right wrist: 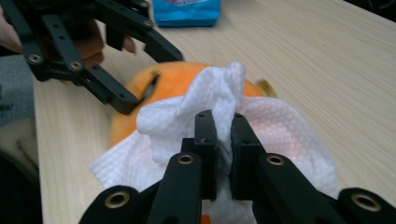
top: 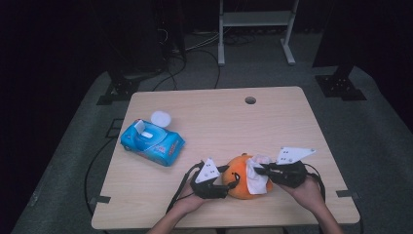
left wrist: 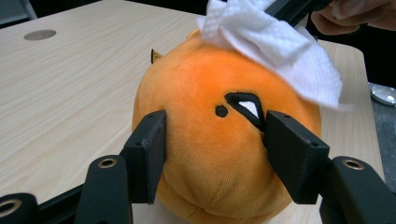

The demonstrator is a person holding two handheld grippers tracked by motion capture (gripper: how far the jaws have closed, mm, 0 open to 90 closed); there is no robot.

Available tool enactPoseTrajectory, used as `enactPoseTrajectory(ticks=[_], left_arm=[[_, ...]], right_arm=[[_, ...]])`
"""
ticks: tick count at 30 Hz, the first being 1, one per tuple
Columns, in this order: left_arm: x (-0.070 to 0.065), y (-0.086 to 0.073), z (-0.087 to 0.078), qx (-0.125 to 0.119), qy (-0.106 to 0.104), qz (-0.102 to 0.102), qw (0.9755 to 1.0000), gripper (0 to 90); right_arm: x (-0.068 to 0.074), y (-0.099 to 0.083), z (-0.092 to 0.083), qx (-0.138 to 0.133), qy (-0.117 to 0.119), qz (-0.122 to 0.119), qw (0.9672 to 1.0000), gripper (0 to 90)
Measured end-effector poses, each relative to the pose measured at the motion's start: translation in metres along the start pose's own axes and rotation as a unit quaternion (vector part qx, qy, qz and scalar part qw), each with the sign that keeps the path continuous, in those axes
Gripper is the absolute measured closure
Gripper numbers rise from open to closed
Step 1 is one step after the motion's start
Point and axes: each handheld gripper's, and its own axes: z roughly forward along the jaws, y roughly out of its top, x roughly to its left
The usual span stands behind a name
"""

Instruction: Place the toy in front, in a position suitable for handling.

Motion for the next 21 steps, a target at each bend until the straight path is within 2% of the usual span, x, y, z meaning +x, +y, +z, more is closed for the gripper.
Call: enactPoseTrajectory(ticks=[3,5,7,9,12,17,21], left_arm=[[0.001,0.003,-0.001,-0.011,-0.006,-0.007,0.9999,34.6],[0.0,0.007,-0.004,-0.026,-0.005,-0.006,0.9996,30.0],[-0.002,0.011,-0.005,-0.035,-0.005,0.003,0.9994,29.2],[-0.003,0.01,-0.004,-0.026,-0.003,0.013,0.9996,31.4],[0.0,0.004,-0.003,-0.02,-0.004,-0.001,0.9998,36.4],[0.002,0.001,-0.002,-0.016,-0.005,-0.005,0.9998,40.3],[0.004,0.0,-0.001,-0.015,-0.006,-0.01,0.9998,40.5]], right_arm=[[-0.006,-0.006,-0.003,-0.002,0.003,0.022,0.9997,83.1],[-0.002,-0.006,0.001,0.004,0.004,0.014,0.9999,83.1],[0.004,-0.004,0.004,0.004,0.011,0.004,0.9999,83.2],[0.011,0.0,0.007,-0.002,0.018,-0.009,0.9998,83.2],[0.017,0.004,0.01,0.001,0.012,-0.026,0.9996,83.1],[0.006,0.001,0.003,0.0,0.015,-0.011,0.9998,83.0],[-0.01,-0.013,-0.005,0.009,0.014,0.018,0.9997,82.9]])
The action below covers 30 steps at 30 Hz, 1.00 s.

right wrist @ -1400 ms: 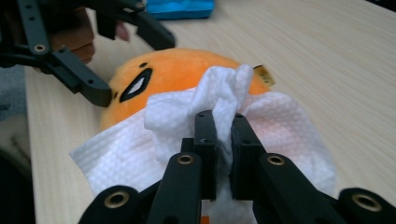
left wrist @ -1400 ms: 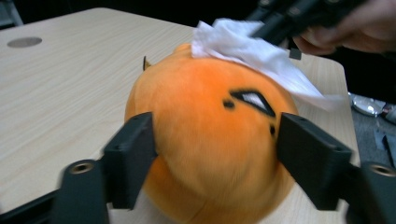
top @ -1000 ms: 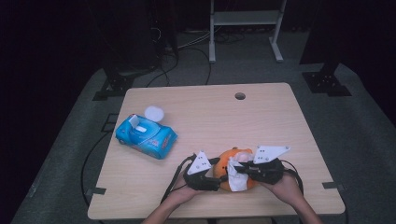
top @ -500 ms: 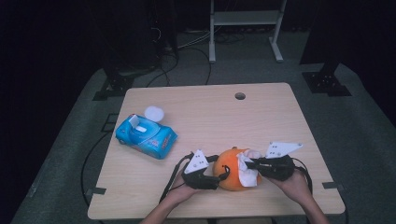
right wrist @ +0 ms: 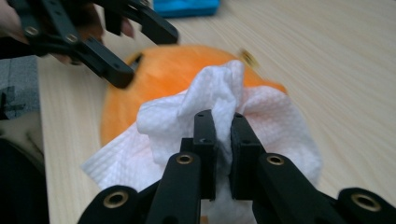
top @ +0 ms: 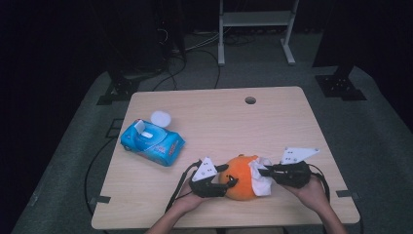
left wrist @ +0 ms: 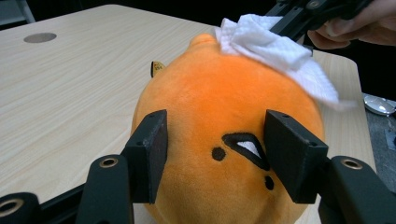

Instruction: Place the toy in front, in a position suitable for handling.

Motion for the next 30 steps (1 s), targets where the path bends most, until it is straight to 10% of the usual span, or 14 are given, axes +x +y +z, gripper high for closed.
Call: enactPoseTrajectory(ticks=[24,30], left_arm=[[-0.009,-0.002,0.0,-0.004,-0.012,0.005,0.9999,40.6],[-0.004,0.002,-0.002,-0.009,-0.011,0.003,0.9999,20.6]], right_arm=[[0.007,0.013,0.004,-0.011,-0.022,-0.013,0.9996,81.8],[0.01,0.003,0.005,0.009,-0.013,-0.02,0.9997,83.2]])
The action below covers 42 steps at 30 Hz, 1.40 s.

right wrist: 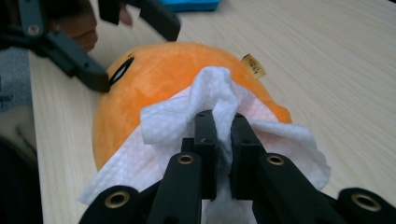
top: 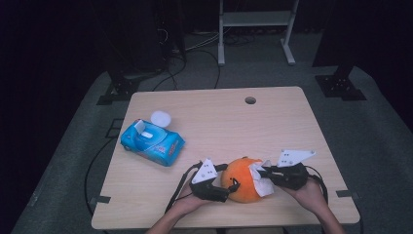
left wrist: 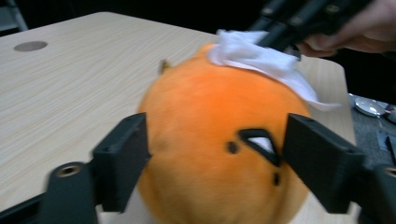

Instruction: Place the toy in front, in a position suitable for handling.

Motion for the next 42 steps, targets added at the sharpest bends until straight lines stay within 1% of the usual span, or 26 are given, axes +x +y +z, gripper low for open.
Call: enactPoseTrajectory(ticks=[2,4,5,7,8,9,12,15,16,18,20,21,22,23,24,27,29,31,32,33,34,36,37,39,40,42], left_arm=[[0.003,-0.001,0.002,0.011,-0.006,-0.022,0.9997,18.4],[0.006,-0.002,0.006,0.028,-0.015,-0.037,0.9988,17.2],[0.006,-0.003,0.007,0.032,-0.017,-0.04,0.9986,18.5],[0.005,-0.003,0.007,0.031,-0.017,-0.034,0.9988,27.7],[0.003,-0.003,0.007,0.03,-0.012,-0.026,0.9991,33.5],[0.002,-0.002,0.005,0.028,-0.002,-0.006,0.9996,39.1],[-0.001,0.004,0.001,0.026,0.015,0.029,0.9991,48.2],[-0.003,0.013,-0.007,0.017,0.038,0.076,0.9963,50.1],[-0.004,0.014,-0.008,0.015,0.041,0.083,0.9956,50.0],[-0.006,0.013,-0.007,0.011,0.036,0.096,0.9947,49.8],[-0.011,0.011,-0.006,0.012,0.03,0.107,0.9937,49.2],[-0.013,0.011,-0.006,0.011,0.027,0.106,0.994,48.6],[-0.013,0.011,-0.007,0.013,0.024,0.107,0.9939,47.9],[-0.012,0.011,-0.008,0.017,0.022,0.105,0.9941,47.2],[-0.011,0.01,-0.009,0.019,0.02,0.1,0.9947,46.4],[-0.003,0.01,-0.013,0.012,0.01,0.058,0.9982,39.4],[0.001,0.012,-0.014,0.009,0.016,0.036,0.9992,29.7],[0.005,0.013,-0.012,0.017,0.011,0.01,0.9998,19.7],[0.005,0.013,-0.011,0.018,0.007,0.005,0.9998,18.4],[0.005,0.011,-0.01,0.022,-0.001,0.005,0.9997,19.8],[0.004,0.009,-0.009,0.024,-0.008,0.01,0.9996,26.6],[0.001,0.009,-0.009,0.025,-0.005,0.025,0.9994,36.2],[0.0,0.009,-0.01,0.024,-0.006,0.032,0.9992,39.6],[-0.005,0.01,-0.009,0.021,-0.01,0.047,0.9986,41.6],[-0.008,0.01,-0.008,0.019,-0.011,0.058,0.9981,42.2],[-0.011,0.011,-0.009,0.025,-0.01,0.081,0.9964,43.3]], right_arm=[[0.0,-0.002,-0.002,-0.001,0.007,0.003,1.0,83.2],[0.001,-0.002,-0.003,-0.002,0.01,-0.001,1.0,83.2],[0.002,-0.002,-0.002,-0.002,0.01,-0.002,0.9999,83.2],[0.003,0.0,-0.001,-0.003,0.008,-0.004,1.0,83.2],[0.003,0.001,0.0,-0.004,0.007,-0.002,1.0,83.2],[0.002,0.001,0.001,-0.006,0.007,0.001,1.0,83.3],[-0.004,0.004,-0.001,-0.014,0.011,0.011,0.9998,83.3],[-0.003,0.011,-0.005,-0.024,0.004,0.011,0.9997,83.3],[0.0,0.016,-0.006,-0.036,0.008,0.006,0.9993,83.3],[0.008,0.027,-0.004,-0.054,0.011,-0.008,0.9985,83.2],[0.017,0.035,0.001,-0.059,0.016,-0.022,0.9979,83.1],[0.021,0.037,0.007,-0.054,0.011,-0.034,0.9979,83.1],[0.022,0.037,0.011,-0.043,0.011,-0.036,0.9983,83.0],[0.021,0.035,0.014,-0.034,0.009,-0.037,0.9987,83.0],[0.017,0.032,0.015,-0.031,0.011,-0.029,0.999,83.0],[0.009,0.023,0.013,-0.025,0.015,-0.002,0.9996,83.0],[0.009,0.018,0.014,-0.017,0.015,0.0,0.9997,83.1],[0.013,0.015,0.014,-0.012,0.029,-0.003,0.9995,83.2],[0.015,0.015,0.013,-0.011,0.033,-0.007,0.9994,83.1],[0.017,0.016,0.013,-0.009,0.032,-0.012,0.9994,83.1],[0.019,0.016,0.013,-0.006,0.03,-0.017,0.9994,83.1],[0.023,0.02,0.012,-0.007,0.022,-0.026,0.9994,83.2],[0.026,0.023,0.01,-0.017,0.016,-0.03,0.9993,83.3],[0.031,0.028,0.009,-0.042,0.022,-0.034,0.9983,83.3],[0.035,0.033,0.01,-0.051,0.025,-0.042,0.9975,83.3],[0.042,0.038,0.015,-0.045,0.02,-0.058,0.9971,83.2]])
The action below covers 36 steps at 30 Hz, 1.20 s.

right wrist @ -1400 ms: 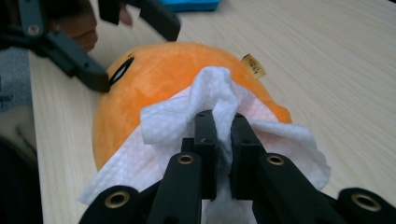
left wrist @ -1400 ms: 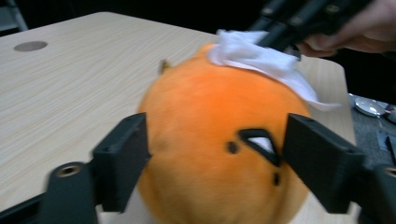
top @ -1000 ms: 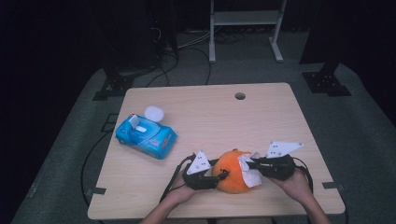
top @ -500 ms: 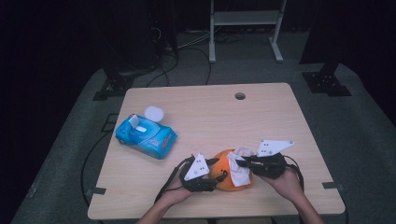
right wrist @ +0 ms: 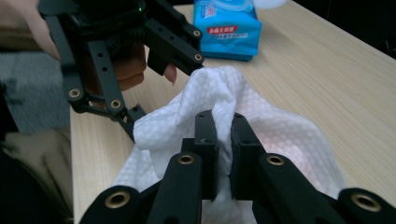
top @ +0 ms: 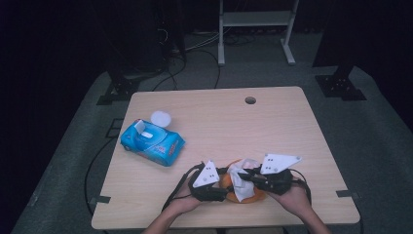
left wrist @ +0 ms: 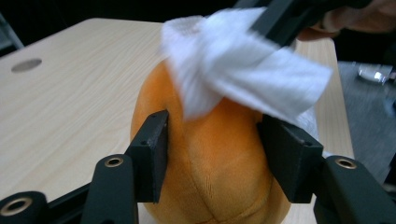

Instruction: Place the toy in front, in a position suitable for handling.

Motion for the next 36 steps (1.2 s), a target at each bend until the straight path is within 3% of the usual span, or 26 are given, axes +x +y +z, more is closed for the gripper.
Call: enactPoseTrajectory(ticks=[2,9,13,16,19,21,23,26,27,29,32,36], left_arm=[[0.001,-0.002,-0.002,0.0,-0.001,0.0,1.0,43.8],[0.001,-0.002,-0.001,-0.003,-0.008,-0.003,1.0,44.0],[-0.001,-0.002,0.002,-0.006,-0.015,0.004,0.9999,44.1],[0.0,-0.004,-0.001,-0.002,-0.014,0.004,0.9999,44.1],[0.002,-0.006,-0.002,-0.003,-0.015,-0.001,0.9999,44.3],[0.004,-0.007,-0.002,-0.005,-0.017,-0.007,0.9998,44.2],[0.006,-0.006,-0.001,-0.008,-0.018,-0.019,0.9996,40.5],[0.01,-0.006,0.002,-0.012,-0.015,-0.053,0.9984,23.4],[0.011,-0.008,0.004,-0.009,-0.021,-0.065,0.9977,21.6],[0.012,-0.01,0.004,-0.013,-0.032,-0.073,0.9968,27.0],[0.008,-0.006,0.004,-0.01,-0.023,-0.049,0.9985,37.9],[-0.001,-0.002,0.006,-0.008,-0.017,-0.011,0.9998,42.3]], right_arm=[[0.001,0.001,0.002,0.009,-0.004,-0.011,0.9999,83.3],[-0.029,-0.019,-0.017,0.009,-0.036,0.049,0.9981,83.2],[-0.02,-0.011,-0.014,-0.006,-0.028,0.037,0.9989,83.1],[-0.014,-0.006,-0.006,0.003,-0.025,0.017,0.9995,83.0],[-0.023,-0.011,-0.008,0.006,-0.026,0.029,0.9992,83.0],[-0.029,-0.016,-0.01,0.011,-0.034,0.04,0.9986,83.0],[-0.034,-0.022,-0.012,0.01,-0.021,0.062,0.9978,83.0],[-0.029,-0.023,-0.01,0.02,-0.025,0.055,0.998,83.1],[-0.028,-0.023,-0.01,0.019,-0.024,0.055,0.998,83.1],[-0.027,-0.022,-0.01,0.022,-0.024,0.051,0.9982,83.1],[-0.023,-0.016,-0.012,0.013,-0.033,0.041,0.9985,83.1],[-0.007,-0.003,-0.008,-0.016,-0.004,0.023,0.9996,83.0]])
